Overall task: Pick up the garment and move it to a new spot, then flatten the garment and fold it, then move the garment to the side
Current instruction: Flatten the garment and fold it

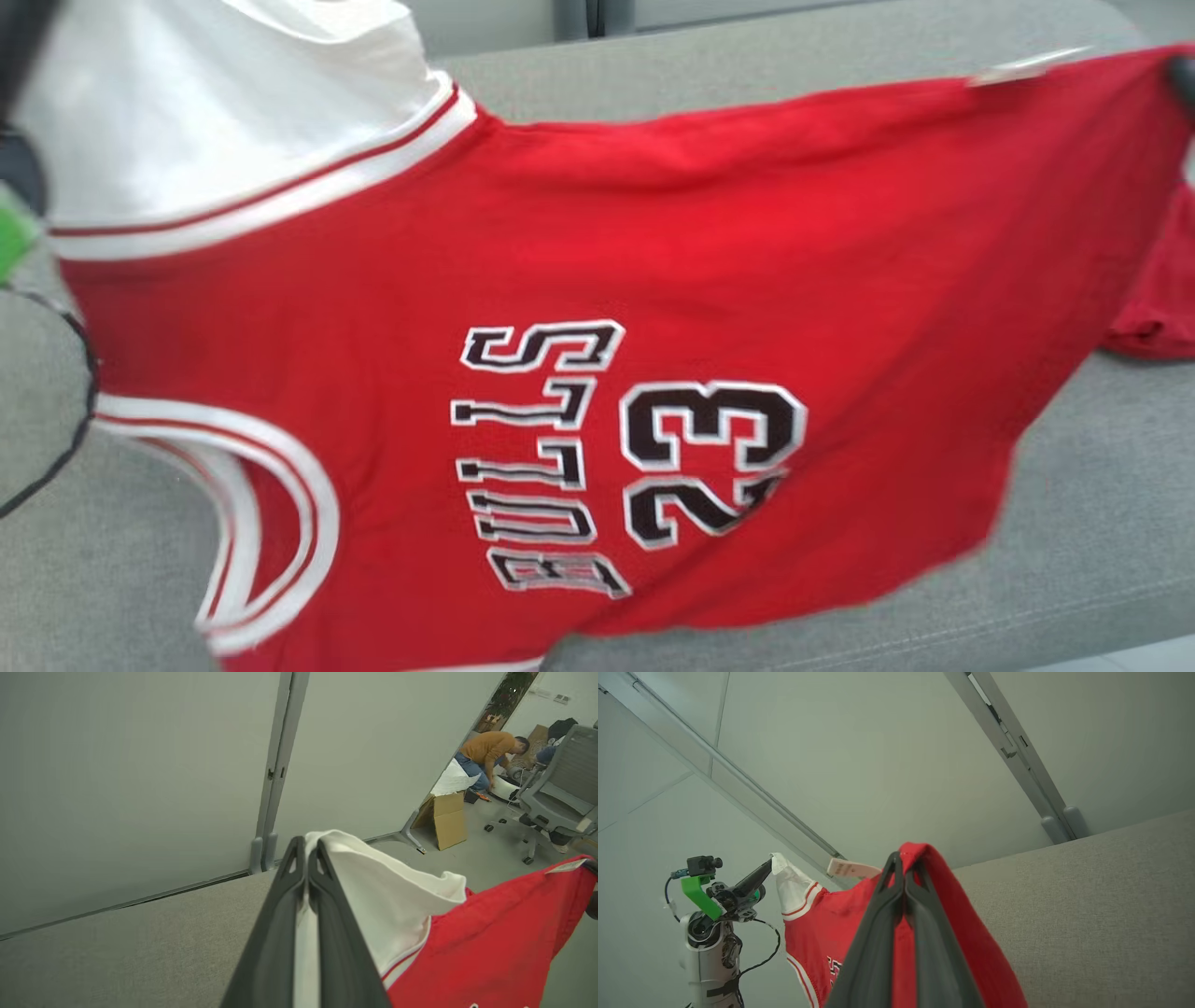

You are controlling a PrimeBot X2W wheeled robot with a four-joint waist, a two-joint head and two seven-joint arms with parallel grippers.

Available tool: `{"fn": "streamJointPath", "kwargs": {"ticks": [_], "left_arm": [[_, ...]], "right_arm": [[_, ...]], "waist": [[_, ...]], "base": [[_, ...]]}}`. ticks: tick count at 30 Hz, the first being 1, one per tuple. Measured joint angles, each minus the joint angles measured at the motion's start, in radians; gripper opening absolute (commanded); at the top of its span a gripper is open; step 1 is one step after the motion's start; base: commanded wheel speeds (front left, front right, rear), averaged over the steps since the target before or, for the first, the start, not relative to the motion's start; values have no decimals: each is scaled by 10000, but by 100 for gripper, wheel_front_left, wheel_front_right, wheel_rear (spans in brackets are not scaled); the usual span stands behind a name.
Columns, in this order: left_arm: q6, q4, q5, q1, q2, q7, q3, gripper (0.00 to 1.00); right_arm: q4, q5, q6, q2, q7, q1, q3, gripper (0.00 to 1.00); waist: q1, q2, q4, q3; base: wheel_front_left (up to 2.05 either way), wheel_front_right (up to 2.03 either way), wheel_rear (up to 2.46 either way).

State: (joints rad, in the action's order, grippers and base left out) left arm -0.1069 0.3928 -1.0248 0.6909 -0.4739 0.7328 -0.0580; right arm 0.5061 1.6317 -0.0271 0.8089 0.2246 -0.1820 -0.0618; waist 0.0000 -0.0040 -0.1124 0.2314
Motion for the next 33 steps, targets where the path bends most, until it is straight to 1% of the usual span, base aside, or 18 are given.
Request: {"fn": "streamJointPath", "kwargs": {"ticks": [1, 3, 4, 5, 6, 8, 10, 12, 13, 15, 17, 19, 20, 24, 28, 29, 31, 33], "left_arm": [[0, -533, 198, 4, 21, 86, -303, 0], [-6, -1576, 972, 197, 180, -50, -596, 0], [-79, -1985, 1419, 514, 215, -184, -736, 0], [-88, -2305, 1831, 999, 301, -391, -798, 0], [-90, -2466, 2243, 1650, 393, -600, -861, 0], [-90, -2439, 2905, 3219, 642, -1195, -989, 0], [-88, -2123, 3106, 4563, 1011, -1553, -1126, 0], [-67, -1881, 3185, 5130, 1233, -1772, -1383, 0], [-42, -1871, 3185, 5137, 1319, -1814, -1446, 0], [121, -1939, 3185, 4924, 1400, -1960, -1616, 0], [274, -2015, 3185, 4354, 1390, -1990, -1756, 0], [284, -2303, 3185, 3484, 1379, -2261, -1743, 0], [284, -2303, 3185, 3484, 1379, -2261, -1743, 0], [293, -3283, 3440, 1430, 1406, -3070, -1735, 0], [468, -3975, 3611, 0, 1578, -3912, -1862, 0], [512, -4140, 3609, -268, 1657, -4136, -1873, 0], [545, -4399, 3599, -706, 1797, -4497, -1850, 0], [583, -4552, 3599, -989, 1801, -4826, -1774, 0]], "right_arm": [[-198, -79, -109, -79, 67, -242, -362, 0], [-805, -571, -633, -382, 21, -1223, -717, 0], [-1103, -926, -890, -514, -134, -1910, -736, 0], [-1423, -1289, -1076, -648, -391, -2715, -665, 0], [-1615, -1630, -1139, -738, -598, -3581, -558, 0], [-1804, -2111, -1154, -976, -1145, -5294, -150, 0], [-1841, -2259, -1152, -1122, -1484, -6619, 142, 0], [-1996, -2487, -1139, -1106, -1601, -7260, 153, 0], [-2125, -2598, -1118, -1118, -1626, -7384, -23, 0], [-2418, -2867, -1058, -1229, -1620, -7366, -502, 0], [-2708, -3095, -1057, -1440, -1618, -7159, -978, 0], [-3172, -3313, -1055, -1639, -1678, -6697, -1358, 0], [-3172, -3313, -1055, -1639, -1678, -6697, -1358, 0], [-4562, -3804, -1057, -2265, -2010, -5056, -2121, 0], [-5787, -4033, -1051, -2769, -2468, -3724, -2529, 0], [-6019, -4033, -980, -2903, -2566, -3528, -2602, 0], [-6364, -4031, -694, -3093, -2744, -3259, -2748, 0], [-6673, -3994, -491, -3269, -2947, -3112, -2769, 0]], "waist": [[0, 0, 47, 121], [0, -1, 150, 364], [0, -1, 203, 485], [0, 0, 257, 608], [0, -1, 313, 736], [0, 0, 421, 990], [0, 0, 528, 1248], [0, 0, 634, 1507], [0, 0, 686, 1643], [0, 0, 774, 1913], [0, 0, 848, 2188], [0, 0, 903, 2464], [0, 0, 903, 2464], [1, -1, 968, 2937], [1, 0, 1009, 3147], [1, 0, 1014, 3129], [0, -1, 1018, 3044], [0, -1, 1008, 2923]], "base": [[0, 0, 0], [0, 0, 0], [0, 0, 0], [0, 0, 0], [0, 0, 0], [0, 0, 0], [0, 0, 0], [0, 0, 0], [0, 0, 0], [0, 0, 0], [0, 0, 0], [0, 0, 0], [0, 0, 0], [0, 0, 0], [0, 0, 0], [0, 0, 0], [0, 0, 0], [0, 0, 0]]}}
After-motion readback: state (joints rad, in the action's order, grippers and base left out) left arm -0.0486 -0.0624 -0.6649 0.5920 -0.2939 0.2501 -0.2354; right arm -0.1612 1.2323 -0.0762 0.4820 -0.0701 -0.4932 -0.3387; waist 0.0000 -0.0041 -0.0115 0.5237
